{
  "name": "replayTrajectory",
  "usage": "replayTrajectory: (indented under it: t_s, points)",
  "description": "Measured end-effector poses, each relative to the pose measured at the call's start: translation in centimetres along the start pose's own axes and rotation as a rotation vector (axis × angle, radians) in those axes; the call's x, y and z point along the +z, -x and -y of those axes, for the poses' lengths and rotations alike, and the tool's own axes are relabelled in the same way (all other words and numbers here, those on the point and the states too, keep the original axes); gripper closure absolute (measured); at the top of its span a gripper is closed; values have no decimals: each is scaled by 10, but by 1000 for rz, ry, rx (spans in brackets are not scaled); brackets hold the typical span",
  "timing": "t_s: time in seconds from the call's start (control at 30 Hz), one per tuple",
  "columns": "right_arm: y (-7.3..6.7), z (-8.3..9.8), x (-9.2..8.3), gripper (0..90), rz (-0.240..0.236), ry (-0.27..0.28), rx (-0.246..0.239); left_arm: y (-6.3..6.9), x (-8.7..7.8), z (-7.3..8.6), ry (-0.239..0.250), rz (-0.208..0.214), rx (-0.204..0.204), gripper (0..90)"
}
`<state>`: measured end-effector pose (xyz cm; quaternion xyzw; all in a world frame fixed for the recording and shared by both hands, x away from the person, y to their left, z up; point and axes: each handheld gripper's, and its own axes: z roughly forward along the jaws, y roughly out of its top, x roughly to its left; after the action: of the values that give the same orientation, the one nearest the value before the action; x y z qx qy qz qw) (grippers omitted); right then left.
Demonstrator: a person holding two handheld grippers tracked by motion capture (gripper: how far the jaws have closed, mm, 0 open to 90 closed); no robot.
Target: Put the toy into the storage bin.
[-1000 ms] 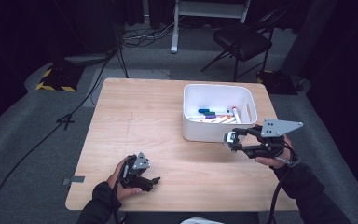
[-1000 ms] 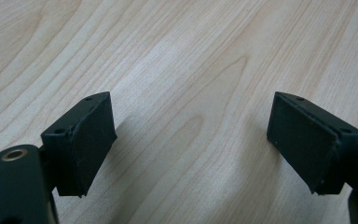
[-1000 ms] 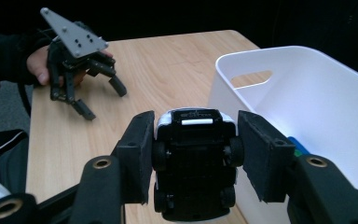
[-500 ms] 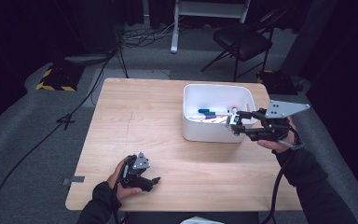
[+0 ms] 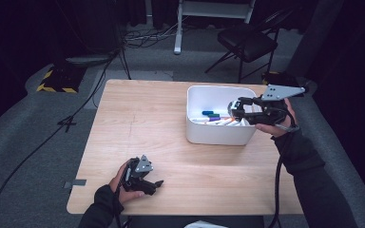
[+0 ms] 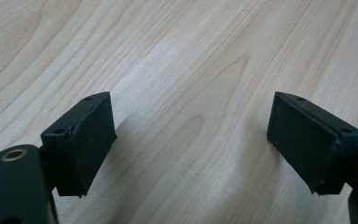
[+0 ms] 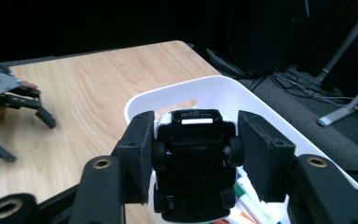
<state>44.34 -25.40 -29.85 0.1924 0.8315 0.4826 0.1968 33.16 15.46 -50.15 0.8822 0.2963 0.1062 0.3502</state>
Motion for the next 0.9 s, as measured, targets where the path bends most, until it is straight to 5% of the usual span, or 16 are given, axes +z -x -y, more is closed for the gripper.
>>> replayTrajectory:
  t_s: [0.13,0.47,0.9]
  points:
    - [13,0,12,485,-17,0,32,0,0,0,0,0,0,154]
    - [34,5,47,485,-40,-70,17,0,0,0,0,0,0,154]
    - [35,9,77,485,-52,-233,-37,0,0,0,0,0,0,154]
